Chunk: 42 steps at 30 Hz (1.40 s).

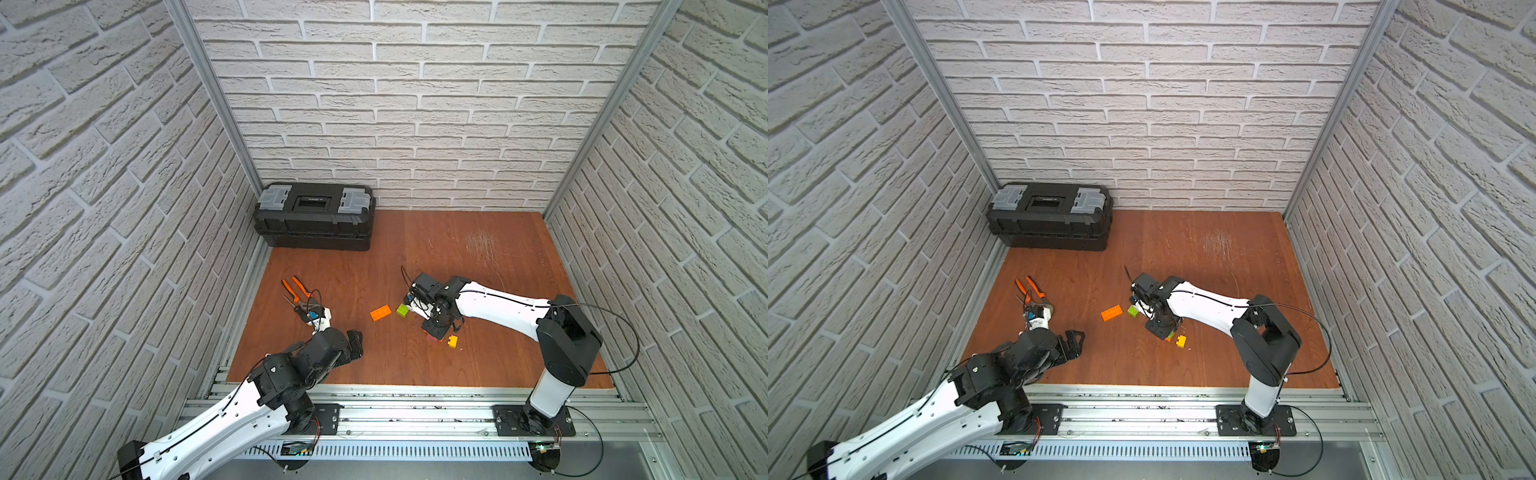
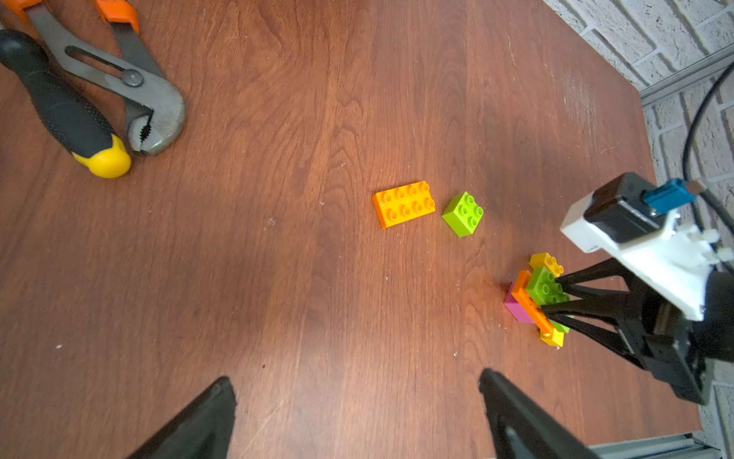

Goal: Assemble a carrot with lego
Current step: Assemble the lego brick with the lego brick.

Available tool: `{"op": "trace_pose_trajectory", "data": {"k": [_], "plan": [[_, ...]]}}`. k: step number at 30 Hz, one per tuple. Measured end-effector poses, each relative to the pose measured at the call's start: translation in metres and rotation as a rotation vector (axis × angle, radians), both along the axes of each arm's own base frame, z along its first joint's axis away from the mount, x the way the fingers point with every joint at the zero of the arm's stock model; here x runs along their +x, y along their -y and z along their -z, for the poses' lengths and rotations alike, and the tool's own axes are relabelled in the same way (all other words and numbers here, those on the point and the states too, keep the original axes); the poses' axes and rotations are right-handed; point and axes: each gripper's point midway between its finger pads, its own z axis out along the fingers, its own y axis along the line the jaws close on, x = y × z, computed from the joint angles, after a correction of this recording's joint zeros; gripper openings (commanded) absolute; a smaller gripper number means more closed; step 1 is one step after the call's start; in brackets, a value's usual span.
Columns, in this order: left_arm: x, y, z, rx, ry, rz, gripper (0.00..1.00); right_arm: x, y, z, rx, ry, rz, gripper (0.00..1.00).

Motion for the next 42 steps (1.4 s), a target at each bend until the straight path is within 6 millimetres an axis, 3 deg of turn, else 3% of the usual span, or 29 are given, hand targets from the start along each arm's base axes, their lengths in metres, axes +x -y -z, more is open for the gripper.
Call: {"op": "trace_pose_trajectory", "data": {"k": [42], "plan": [[0.0004,0.0036,0.0001,-0.01,-0.005,0.006,0.98,-0.0086,0.0045,-0.0027,0.006,-0.01,-0.003,0.05]]}}
